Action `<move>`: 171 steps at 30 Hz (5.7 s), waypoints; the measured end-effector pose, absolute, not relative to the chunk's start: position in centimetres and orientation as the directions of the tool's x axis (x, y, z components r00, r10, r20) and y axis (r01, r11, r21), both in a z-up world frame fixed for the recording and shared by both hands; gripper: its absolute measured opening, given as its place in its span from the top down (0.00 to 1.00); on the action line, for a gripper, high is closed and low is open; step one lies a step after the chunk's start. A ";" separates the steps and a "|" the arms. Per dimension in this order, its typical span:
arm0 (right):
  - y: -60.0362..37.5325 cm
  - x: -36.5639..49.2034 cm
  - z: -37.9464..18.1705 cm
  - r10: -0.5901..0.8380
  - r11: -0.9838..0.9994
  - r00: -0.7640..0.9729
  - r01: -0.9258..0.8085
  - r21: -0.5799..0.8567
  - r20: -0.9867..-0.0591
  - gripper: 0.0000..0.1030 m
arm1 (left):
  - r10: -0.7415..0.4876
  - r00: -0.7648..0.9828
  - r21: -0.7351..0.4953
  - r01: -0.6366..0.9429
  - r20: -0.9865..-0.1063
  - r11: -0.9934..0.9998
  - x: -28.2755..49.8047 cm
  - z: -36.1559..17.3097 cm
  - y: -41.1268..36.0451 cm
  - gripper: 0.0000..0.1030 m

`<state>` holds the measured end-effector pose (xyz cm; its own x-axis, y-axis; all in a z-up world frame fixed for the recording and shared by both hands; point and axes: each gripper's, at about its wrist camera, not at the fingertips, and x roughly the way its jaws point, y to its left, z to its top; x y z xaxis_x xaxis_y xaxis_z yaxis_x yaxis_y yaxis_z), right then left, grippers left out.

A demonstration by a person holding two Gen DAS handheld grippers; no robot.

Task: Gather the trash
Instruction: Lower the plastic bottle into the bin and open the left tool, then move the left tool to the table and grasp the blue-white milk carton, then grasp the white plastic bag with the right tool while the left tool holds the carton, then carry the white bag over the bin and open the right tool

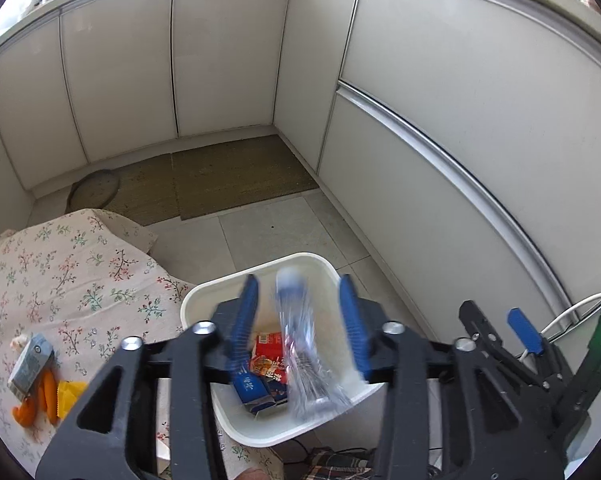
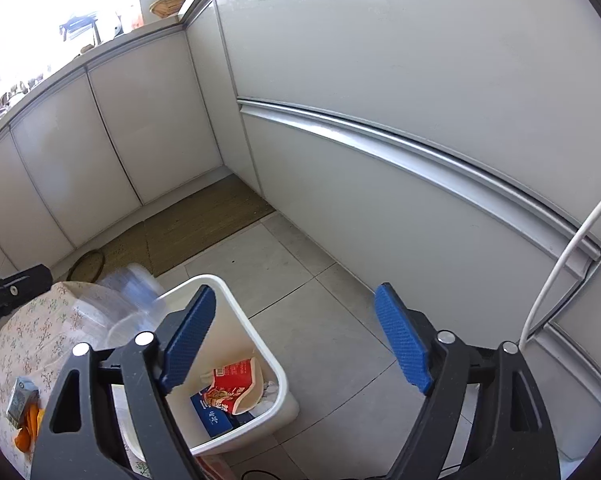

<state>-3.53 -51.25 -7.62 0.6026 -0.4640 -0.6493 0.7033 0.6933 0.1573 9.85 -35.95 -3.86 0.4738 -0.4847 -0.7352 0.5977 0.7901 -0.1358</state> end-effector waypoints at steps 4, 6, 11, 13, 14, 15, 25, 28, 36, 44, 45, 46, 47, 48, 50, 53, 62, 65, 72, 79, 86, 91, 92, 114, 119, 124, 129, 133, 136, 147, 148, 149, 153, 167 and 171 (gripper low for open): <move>-51.2 -3.5 -7.5 -0.467 0.690 0.603 0.706 0.160 -0.647 0.19 | -0.449 0.490 -0.099 0.586 -0.747 0.804 9.5 -4.1 -35.9 0.44; -50.9 -3.5 -7.4 -0.472 0.688 0.602 0.708 0.158 -0.644 0.14 | -0.424 0.512 -0.076 0.568 -0.747 0.819 9.5 -4.3 -35.4 0.31; -50.0 -3.3 -7.2 -0.481 0.684 0.597 0.714 0.151 -0.642 0.09 | -0.370 0.560 -0.029 0.524 -0.741 0.851 9.4 -4.2 -34.1 0.13; -49.8 -3.0 -7.1 -0.478 0.687 0.599 0.711 0.152 -0.642 0.09 | -0.354 0.564 -0.014 0.517 -0.746 0.856 9.4 -4.3 -33.7 0.12; -49.6 -2.9 -7.0 -0.477 0.689 0.601 0.709 0.152 -0.642 0.09 | -0.344 0.570 -0.005 0.511 -0.747 0.859 9.4 -4.3 -33.4 0.12; -49.4 -2.8 -6.9 -0.475 0.691 0.603 0.707 0.152 -0.641 0.09 | -0.338 0.572 -0.002 0.507 -0.747 0.862 9.4 -4.4 -33.1 0.12; -46.4 -1.5 -6.2 -0.446 0.729 0.626 0.669 0.146 -0.639 0.08 | -0.296 0.570 -0.011 0.449 -0.766 0.894 9.7 -4.7 -29.3 0.11; -45.2 -0.9 -6.2 -0.431 0.749 0.637 0.647 0.140 -0.639 0.08 | -0.283 0.573 -0.012 0.429 -0.769 0.903 10.0 -4.8 -27.9 0.11; -40.6 1.3 -6.4 -0.376 0.809 0.662 0.576 0.119 -0.648 0.08 | -0.225 0.567 -0.020 0.344 -0.792 0.939 11.4 -6.0 -22.6 0.11; -34.3 3.7 -7.4 -0.309 0.877 0.673 0.475 0.073 -0.672 0.08 | -0.139 0.549 -0.013 0.228 -0.824 0.974 13.1 -8.2 -15.3 0.11; -33.2 4.1 -7.6 -0.297 0.887 0.674 0.457 0.067 -0.676 0.08 | -0.128 0.546 -0.011 0.214 -0.828 0.977 13.3 -8.4 -14.3 0.11; -32.6 4.4 -7.7 -0.289 0.893 0.675 0.445 0.063 -0.679 0.08 | -0.120 0.544 -0.007 0.204 -0.830 0.979 13.5 -8.7 -13.6 0.11; -31.9 4.6 -7.7 -0.281 0.899 0.676 0.434 0.060 -0.681 0.08 | -0.104 0.542 0.002 0.191 -0.834 0.982 13.9 -9.0 -12.5 0.11; -31.0 4.9 -7.9 -0.271 0.906 0.676 0.419 0.055 -0.685 0.08 | -0.091 0.540 0.011 0.183 -0.837 0.983 14.2 -9.3 -11.7 0.11; -29.8 5.3 -8.1 -0.255 0.917 0.675 0.396 0.048 -0.692 0.08 | -0.055 0.529 0.045 0.174 -0.847 0.984 15.0 -10.2 -10.1 0.11; -28.1 5.7 -8.5 -0.237 0.930 0.667 0.365 0.033 -0.706 0.08 | -0.020 0.496 0.087 0.191 -0.868 0.978 16.4 -11.7 -8.4 0.11; -25.8 6.7 -9.4 -0.236 0.946 0.629 0.323 -0.028 -0.740 0.08 | 0.008 0.417 0.129 0.261 -0.909 0.957 20.3 -15.6 -6.5 0.17; -25.6 7.0 -9.6 -0.241 0.947 0.620 0.319 -0.041 -0.747 0.08 | 0.008 0.391 0.135 0.299 -0.921 0.945 21.2 -16.7 -7.0 0.29; -24.8 7.7 -10.0 -0.236 0.953 0.600 0.296 -0.062 -0.765 0.08 | -0.051 0.387 0.051 0.247 -0.921 0.968 22.5 -16.9 -4.8 0.63; -21.8 9.9 -9.9 -0.181 0.974 0.604 0.217 -0.059 -0.776 0.08 | -0.175 0.420 -0.131 0.132 -0.890 0.983 21.4 -13.9 1.1 0.68; -14.7 14.7 -9.7 -0.092 0.996 0.612 0.072 -0.060 -0.786 0.08 | -0.194 0.573 -0.219 0.026 -0.796 0.975 18.0 -8.4 7.9 0.68; -9.0 18.9 -11.2 0.021 1.000 0.565 -0.027 0.007 -0.825 0.08 | -0.112 0.654 -0.184 -0.042 -0.748 0.982 16.4 -7.1 11.7 0.68; -8.2 19.7 -11.7 0.041 0.999 0.548 -0.034 0.026 -0.835 0.08 | -0.106 0.666 -0.193 -0.059 -0.738 0.979 16.0 -7.1 12.6 0.68; -1.3 28.5 -20.1 0.115 0.991 0.313 0.031 0.132 -0.943 0.55 | -0.151 0.669 -0.339 -0.160 -0.728 0.927 16.3 -7.9 17.6 0.67; -1.3 28.4 -19.7 0.146 0.988 0.328 0.006 0.157 -0.933 0.66 | -0.152 0.662 -0.328 -0.150 -0.734 0.933 16.7 -8.1 17.7 0.67; -1.5 27.3 -17.7 0.162 0.985 0.383 -0.003 0.175 -0.910 0.66 | -0.146 0.657 -0.327 -0.162 -0.740 0.931 17.3 -8.3 17.7 0.67; -1.9 25.4 -14.2 0.178 0.982 0.474 -0.033 0.185 -0.862 0.66 | -0.126 0.675 -0.312 -0.162 -0.727 0.936 16.9 -8.1 17.0 0.67; -2.4 23.3 -11.5 0.181 0.982 0.547 -0.056 0.180 -0.817 0.66 | -0.104 0.702 -0.307 -0.170 -0.704 0.936 15.8 -7.6 16.8 0.67; -2.4 22.6 -9.7 0.192 0.980 0.588 -0.066 0.190 -0.785 0.66 | -0.088 0.722 -0.310 -0.182 -0.686 0.933 14.9 -6.9 16.7 0.67; -4.5 17.4 -3.6 0.188 0.980 0.737 -0.102 0.169 -0.649 0.66 | -0.047 0.793 -0.263 -0.145 -0.607 0.954 11.1 -2.5 13.4 0.67; -4.8 17.0 -3.3 0.187 0.980 0.746 -0.103 0.168 -0.639 0.66 | -0.045 0.795 -0.254 -0.140 -0.605 0.957 10.8 -2.2 12.9 0.67; -5.2 16.5 -2.8 0.185 0.981 0.757 -0.104 0.164 -0.627 0.66 | -0.043 0.798 -0.244 -0.133 -0.601 0.961 10.4 -1.9 12.3 0.67; -6.7 14.9 -1.4 0.163 0.985 0.793 -0.097 0.142 -0.587 0.66 | -0.058 0.802 -0.239 -0.107 -0.594 0.965 9.8 -1.0 10.4 0.67; -16.4 10.7 1.2 0.049 0.990 0.868 0.024 0.141 -0.494 0.66 | -0.115 0.813 -0.174 0.017 -0.570 0.985 9.5 1.4 2.4 0.67; -19.8 10.2 0.8 0.003 0.986 0.867 0.081 0.148 -0.498 0.66 | -0.135 0.810 -0.153 0.056 -0.571 0.987 9.5 1.5 -0.2 0.67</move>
<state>10.21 -19.77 0.81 0.8671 0.0035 -0.4982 0.0808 0.9857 0.1475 9.45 -0.22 1.53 0.8100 -0.1345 -0.5708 0.0558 0.9866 -0.1534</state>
